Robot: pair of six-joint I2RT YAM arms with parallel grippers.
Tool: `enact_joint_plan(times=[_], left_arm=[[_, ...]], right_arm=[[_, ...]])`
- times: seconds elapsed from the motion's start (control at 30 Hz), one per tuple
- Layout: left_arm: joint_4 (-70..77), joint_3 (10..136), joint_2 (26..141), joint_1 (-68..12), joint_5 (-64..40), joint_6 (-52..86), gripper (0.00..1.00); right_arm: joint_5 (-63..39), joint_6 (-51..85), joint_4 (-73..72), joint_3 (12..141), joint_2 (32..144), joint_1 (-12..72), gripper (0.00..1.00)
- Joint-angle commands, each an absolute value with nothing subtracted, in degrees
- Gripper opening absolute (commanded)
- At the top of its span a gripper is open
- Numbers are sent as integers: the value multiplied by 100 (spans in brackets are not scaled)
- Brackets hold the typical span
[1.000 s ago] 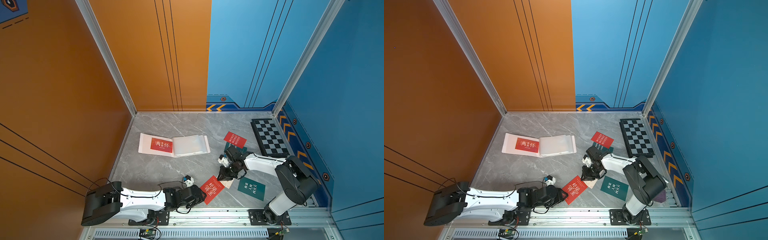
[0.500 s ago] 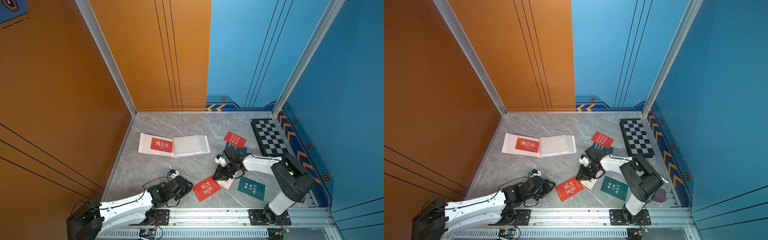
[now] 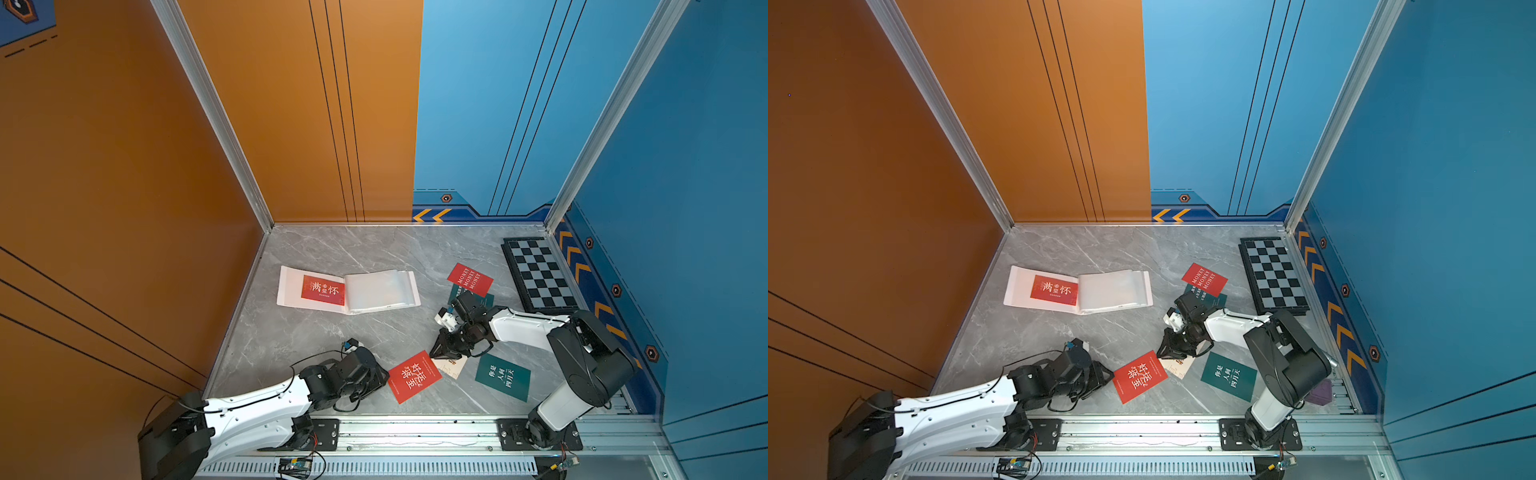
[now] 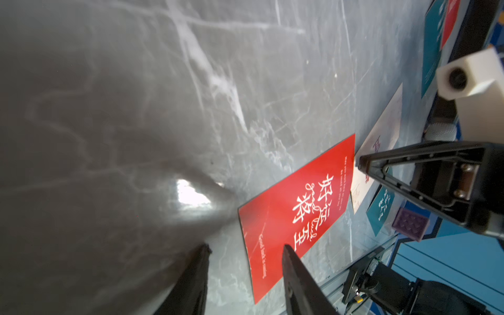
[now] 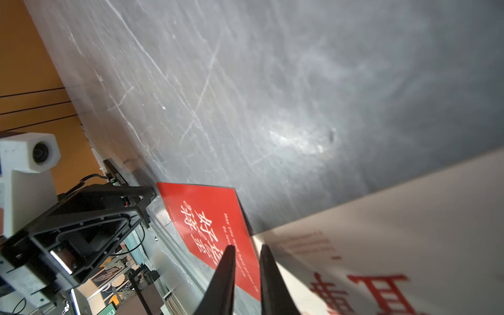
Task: Place the photos into the photo albums
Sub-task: Pick up the photo at the center of the board.
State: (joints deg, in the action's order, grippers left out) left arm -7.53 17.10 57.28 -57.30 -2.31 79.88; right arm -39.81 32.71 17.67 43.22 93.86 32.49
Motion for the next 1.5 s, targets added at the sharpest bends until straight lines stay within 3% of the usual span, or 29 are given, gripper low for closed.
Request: enact_joint_plan(times=[0.0,0.37,1.03,1.47], left_arm=[[-1437,1808,6296,-5926,-556,7811,46],[-1148,2171,7598,-5936,-659,7365,46],[-1436,1803,7110,-5368,-581,7110,46],[-1443,1894,7026,-5237,-563,6871,46]], right_arm=[[-3790,2980,2235,4249,9338,3287,20],[-4589,3463,1361,4056,9384,3389,21],[-5815,3606,1283,4140,8569,3059,22],[-5549,3538,1309,4146,8687,3161,18]])
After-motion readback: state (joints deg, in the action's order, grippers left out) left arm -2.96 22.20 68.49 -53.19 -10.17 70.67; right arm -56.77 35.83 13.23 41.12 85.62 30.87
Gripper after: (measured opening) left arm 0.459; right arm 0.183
